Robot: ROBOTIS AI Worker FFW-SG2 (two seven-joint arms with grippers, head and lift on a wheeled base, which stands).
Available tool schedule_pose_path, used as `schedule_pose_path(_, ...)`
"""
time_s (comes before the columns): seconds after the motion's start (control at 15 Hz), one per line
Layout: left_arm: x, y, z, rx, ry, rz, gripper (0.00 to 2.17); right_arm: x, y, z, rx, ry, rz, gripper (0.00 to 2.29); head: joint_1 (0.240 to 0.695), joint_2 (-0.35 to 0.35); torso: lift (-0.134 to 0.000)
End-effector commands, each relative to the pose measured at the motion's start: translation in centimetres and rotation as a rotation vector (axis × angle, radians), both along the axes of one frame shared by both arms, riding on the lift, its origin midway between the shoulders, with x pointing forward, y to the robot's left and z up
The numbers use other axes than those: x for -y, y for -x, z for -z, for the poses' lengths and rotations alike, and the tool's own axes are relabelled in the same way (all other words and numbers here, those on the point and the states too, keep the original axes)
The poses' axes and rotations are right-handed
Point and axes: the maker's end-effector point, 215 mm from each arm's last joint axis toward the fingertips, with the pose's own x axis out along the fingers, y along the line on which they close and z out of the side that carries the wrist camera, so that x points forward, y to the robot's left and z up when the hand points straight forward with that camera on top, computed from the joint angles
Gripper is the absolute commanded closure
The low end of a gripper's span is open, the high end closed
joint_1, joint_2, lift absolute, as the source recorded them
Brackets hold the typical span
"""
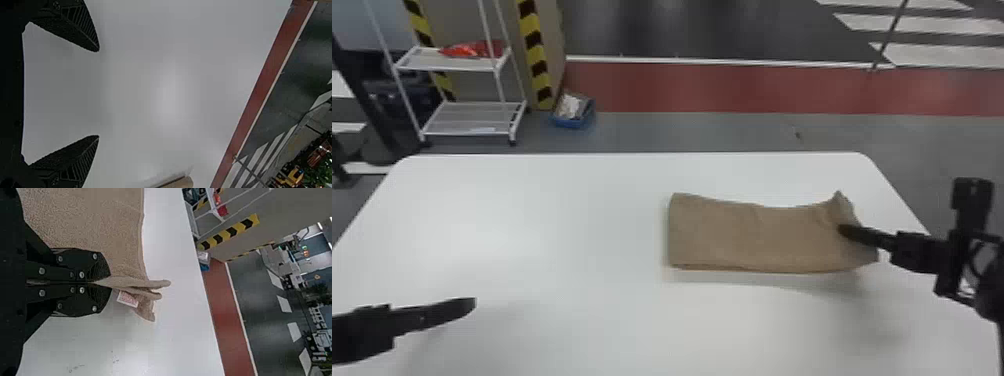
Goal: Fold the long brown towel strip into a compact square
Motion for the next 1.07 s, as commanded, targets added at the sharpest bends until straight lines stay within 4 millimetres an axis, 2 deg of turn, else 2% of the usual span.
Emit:
schedule_pose_path(0.0, 0.0, 0.0, 0.0, 0.001, 0.001, -0.001, 0.1, 1.5, 1.1, -2.3, 0.026, -0.06, 0.039, 1.15, 0.695, -0.061, -0.125)
schedule_pose_path(0.33, 0.0, 0.0, -0.2, 0.003, 0.003, 0.004, 0.1, 7.0, 4.6, -5.8, 0.064, -0.129, 0.133, 1.15, 0.695, -0.112, -0.125)
schedule_pose_path(0.47, -0.1, -0.1, -0.2, 0.003, -0.003, 0.006, 0.1, 8.1, 5.1, -8.7, 0.095, -0.221, 0.156, 1.15, 0.695, -0.137, -0.125)
schedule_pose_path(0.53, 0.0, -0.1, -0.3, 0.005, -0.003, 0.009, 0.1, 7.9, 4.7, -9.7, 0.106, -0.225, 0.156, 1.15, 0.695, -0.147, -0.125)
schedule_pose_path(0.6, 0.1, -0.1, -0.3, 0.005, -0.002, 0.009, 0.1, 7.3, 3.9, -10.5, 0.118, -0.229, 0.148, 1.15, 0.695, -0.155, -0.125)
schedule_pose_path(0.67, 0.3, -0.1, -0.3, 0.004, 0.002, 0.011, 0.1, 5.8, 2.9, -11.1, 0.137, -0.245, 0.127, 1.15, 0.695, -0.16, -0.125)
schedule_pose_path(0.8, 0.2, -0.1, -0.3, 0.004, 0.001, 0.011, 0.1, 1.3, 0.9, -11.1, 0.169, -0.257, 0.067, 1.15, 0.695, -0.149, -0.125)
schedule_pose_path(0.93, -0.2, 0.1, -0.4, 0.003, 0.001, 0.005, 0.1, -4.5, -0.3, -9.9, 0.166, -0.258, -0.016, 1.15, 0.695, -0.115, -0.125)
schedule_pose_path(1.0, -0.3, 0.2, -0.4, 0.003, -0.001, 0.002, 0.1, -7.0, -0.8, -9.3, 0.167, -0.23, -0.051, 1.15, 0.695, -0.063, -0.125)
